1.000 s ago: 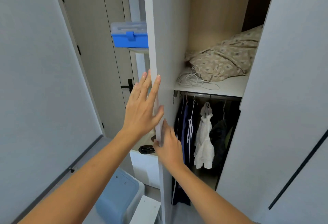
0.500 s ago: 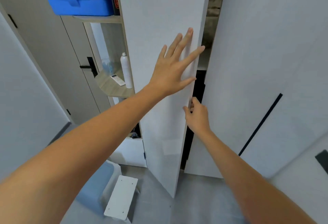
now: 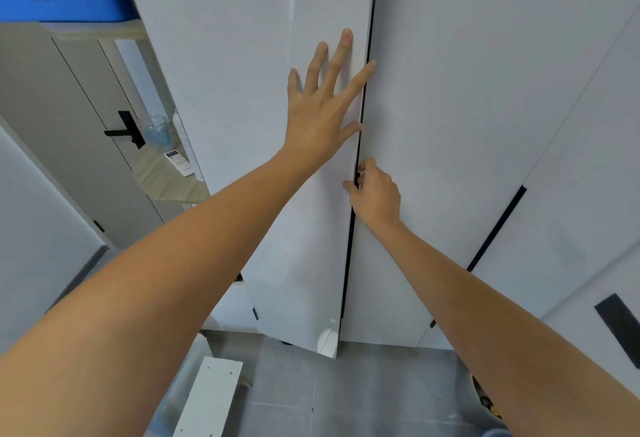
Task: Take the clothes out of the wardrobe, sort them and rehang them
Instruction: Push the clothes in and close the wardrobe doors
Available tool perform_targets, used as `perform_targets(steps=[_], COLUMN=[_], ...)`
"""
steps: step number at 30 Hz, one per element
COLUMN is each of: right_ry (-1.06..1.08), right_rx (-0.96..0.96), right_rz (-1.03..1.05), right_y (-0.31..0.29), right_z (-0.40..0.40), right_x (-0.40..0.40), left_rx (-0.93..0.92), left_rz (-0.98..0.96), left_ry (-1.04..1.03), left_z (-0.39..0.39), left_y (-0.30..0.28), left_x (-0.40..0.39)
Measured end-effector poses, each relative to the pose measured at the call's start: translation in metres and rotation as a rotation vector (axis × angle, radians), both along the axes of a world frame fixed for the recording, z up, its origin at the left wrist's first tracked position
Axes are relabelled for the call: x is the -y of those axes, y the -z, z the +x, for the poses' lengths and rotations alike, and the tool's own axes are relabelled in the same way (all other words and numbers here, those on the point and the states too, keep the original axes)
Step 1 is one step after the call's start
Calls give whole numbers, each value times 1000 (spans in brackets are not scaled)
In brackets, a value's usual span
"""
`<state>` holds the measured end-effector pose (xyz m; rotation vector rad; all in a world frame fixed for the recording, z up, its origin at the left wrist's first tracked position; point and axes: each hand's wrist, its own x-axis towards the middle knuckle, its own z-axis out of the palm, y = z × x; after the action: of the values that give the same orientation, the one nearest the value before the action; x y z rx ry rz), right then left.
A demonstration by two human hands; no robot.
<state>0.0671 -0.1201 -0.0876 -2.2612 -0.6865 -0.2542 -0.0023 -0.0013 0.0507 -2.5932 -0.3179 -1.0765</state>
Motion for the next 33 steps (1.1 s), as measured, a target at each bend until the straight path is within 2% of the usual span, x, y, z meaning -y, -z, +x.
perform_targets(steps=[7,11,14,19,33], right_ry=[81,-9,-83,-76,-80], right_rx=[47,-23,-104,-181,-282], right_rz=[-26,-36,70,278,310], right_y=[3,12,17,24,23], right_z=[38,53,54,47,21], right_x=[-13,-17,-21,-24,-24], left_rx=[28,39,50,68,171], left_rz=[6,23,37,52,13], left_ry=[-79,-110,-125,-114,-83], left_z=[40,54,59,63,61], left_y=[3,3,3,6,10], left_x=[-6,-10,-13,-16,-5])
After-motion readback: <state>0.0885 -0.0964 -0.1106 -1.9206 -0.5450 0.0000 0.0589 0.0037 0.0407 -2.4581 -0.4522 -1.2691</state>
